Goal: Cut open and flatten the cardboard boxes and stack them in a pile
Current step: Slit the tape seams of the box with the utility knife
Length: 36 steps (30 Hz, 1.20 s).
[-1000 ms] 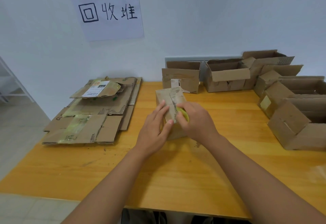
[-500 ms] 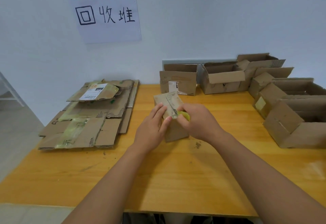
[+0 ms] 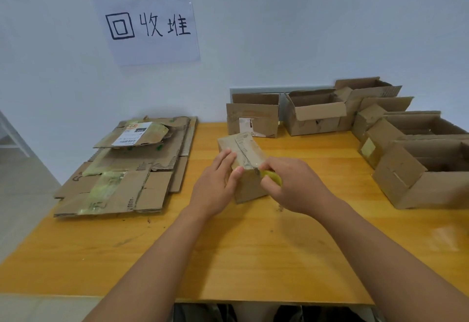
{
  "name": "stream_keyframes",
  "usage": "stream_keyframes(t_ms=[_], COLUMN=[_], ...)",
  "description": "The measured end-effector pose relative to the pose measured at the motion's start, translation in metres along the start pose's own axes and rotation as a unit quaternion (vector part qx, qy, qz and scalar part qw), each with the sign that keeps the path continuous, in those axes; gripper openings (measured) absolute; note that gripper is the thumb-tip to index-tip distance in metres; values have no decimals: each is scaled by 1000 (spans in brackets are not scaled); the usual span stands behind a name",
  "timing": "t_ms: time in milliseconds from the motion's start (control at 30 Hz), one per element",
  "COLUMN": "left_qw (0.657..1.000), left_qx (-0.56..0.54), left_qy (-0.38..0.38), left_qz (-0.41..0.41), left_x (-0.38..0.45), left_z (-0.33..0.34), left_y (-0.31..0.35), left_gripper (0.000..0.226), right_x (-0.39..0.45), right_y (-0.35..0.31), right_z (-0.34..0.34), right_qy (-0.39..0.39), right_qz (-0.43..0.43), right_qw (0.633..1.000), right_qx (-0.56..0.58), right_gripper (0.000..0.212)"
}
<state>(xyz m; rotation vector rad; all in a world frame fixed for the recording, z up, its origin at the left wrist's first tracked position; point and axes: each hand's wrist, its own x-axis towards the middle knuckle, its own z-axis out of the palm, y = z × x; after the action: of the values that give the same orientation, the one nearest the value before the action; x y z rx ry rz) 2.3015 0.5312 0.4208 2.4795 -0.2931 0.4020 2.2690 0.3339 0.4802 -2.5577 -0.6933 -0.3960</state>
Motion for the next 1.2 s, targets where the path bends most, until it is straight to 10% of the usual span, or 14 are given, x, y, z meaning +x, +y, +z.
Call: stream_keyframes(t_ms=[200,333,933,1200], left_qw=[993,987,991,963], left_qx=[101,130,49,114], left_qy=[57,77,-59,-210], left_qz=[27,61,112,122], left_x=[1,3,49,49], left_z=[1,-1,-14,-36], left_y=[-1,8,24,22], left_gripper=[70,73,36,55], right_x=[-2,14,26,41], right_y=[22,33,50,58], right_z=[2,26,45,36], right_qy=[159,117,155,138], right_qz=[28,65,66,80], right_qw=[981,981,969,968], right_qx=[102,138,181,196], right_gripper=[35,42,36,29])
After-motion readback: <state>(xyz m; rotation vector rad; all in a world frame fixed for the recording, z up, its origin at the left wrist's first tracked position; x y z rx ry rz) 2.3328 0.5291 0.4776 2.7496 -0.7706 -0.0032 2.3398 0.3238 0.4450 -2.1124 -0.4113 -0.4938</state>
